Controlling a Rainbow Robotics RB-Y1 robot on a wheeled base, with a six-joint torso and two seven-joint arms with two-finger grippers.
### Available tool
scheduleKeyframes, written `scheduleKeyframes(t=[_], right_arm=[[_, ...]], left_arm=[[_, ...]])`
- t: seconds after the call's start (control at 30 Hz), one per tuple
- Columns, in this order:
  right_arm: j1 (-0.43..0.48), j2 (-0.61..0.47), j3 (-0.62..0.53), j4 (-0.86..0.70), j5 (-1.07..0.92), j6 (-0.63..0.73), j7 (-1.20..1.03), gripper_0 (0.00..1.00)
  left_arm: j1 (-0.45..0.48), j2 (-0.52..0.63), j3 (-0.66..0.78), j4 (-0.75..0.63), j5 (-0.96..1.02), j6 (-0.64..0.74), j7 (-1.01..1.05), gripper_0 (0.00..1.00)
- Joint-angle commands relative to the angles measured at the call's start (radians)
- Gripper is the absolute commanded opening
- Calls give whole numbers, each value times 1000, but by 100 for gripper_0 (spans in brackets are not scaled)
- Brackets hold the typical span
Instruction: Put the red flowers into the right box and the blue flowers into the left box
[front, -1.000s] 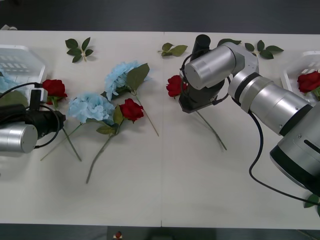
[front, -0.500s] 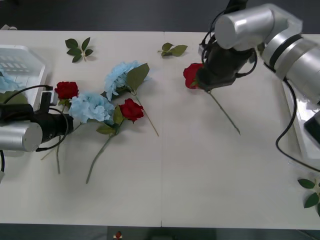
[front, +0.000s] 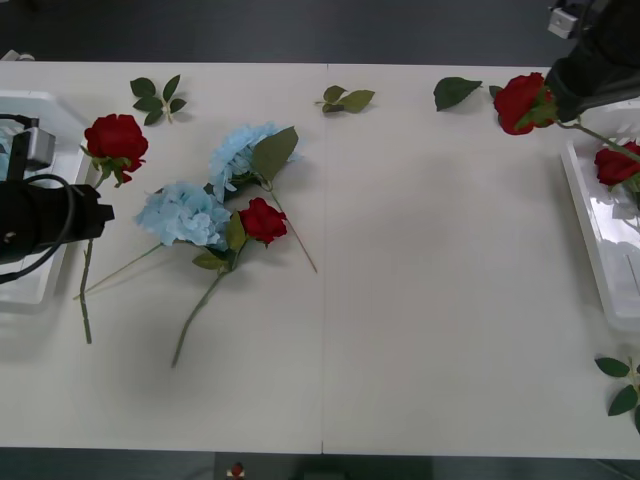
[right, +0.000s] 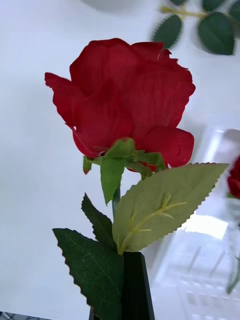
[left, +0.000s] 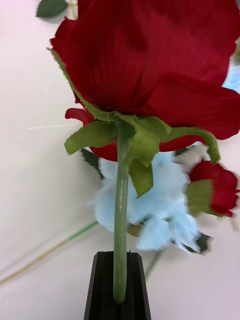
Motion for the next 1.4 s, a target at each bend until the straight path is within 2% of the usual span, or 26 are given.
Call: scheduleKeyframes(t=[0.03,0.07,0.13,0.27,0.33,0.5,0.6,0.73,0.87,0.97,1.13,1.33,1.4], right_arm=[[58,-22,1,52,-7,-48,110,27],[70,-19,1,59,-7,-68,128,42],[96,-11,3,67,-1,-109,163,58],[135,7,3,67,22,-181,182,70],[149,19,15,67,33,-210,186,74],[162,30,93,67,38,-283,196,77],[162,30,101,69,30,-281,193,77],[161,19,101,59,-31,-230,196,78],[165,-11,101,-13,-77,-160,199,78],[199,-27,101,-95,-65,-144,180,78],[279,-31,107,-194,-10,-223,51,78],[340,-27,104,-281,124,-279,-87,78],[351,-28,93,-287,113,-302,-88,78]], left_arm=[[39,15,94,-76,211,52,-17,0],[47,15,103,-76,265,50,-23,0],[56,15,108,-76,369,26,-61,0],[70,15,75,-75,524,-70,-143,0],[76,15,46,-71,584,-120,-178,0],[79,15,-53,-59,708,-258,-294,0],[87,4,-132,-59,765,-356,-367,0],[87,-37,-239,-59,811,-474,-482,0],[88,-85,-319,-59,834,-534,-564,0],[90,-117,-371,-59,839,-565,-617,0],[88,-183,-457,-59,846,-637,-704,0],[84,-232,-535,-59,851,-728,-781,0],[81,-236,-561,-59,849,-761,-782,0]])
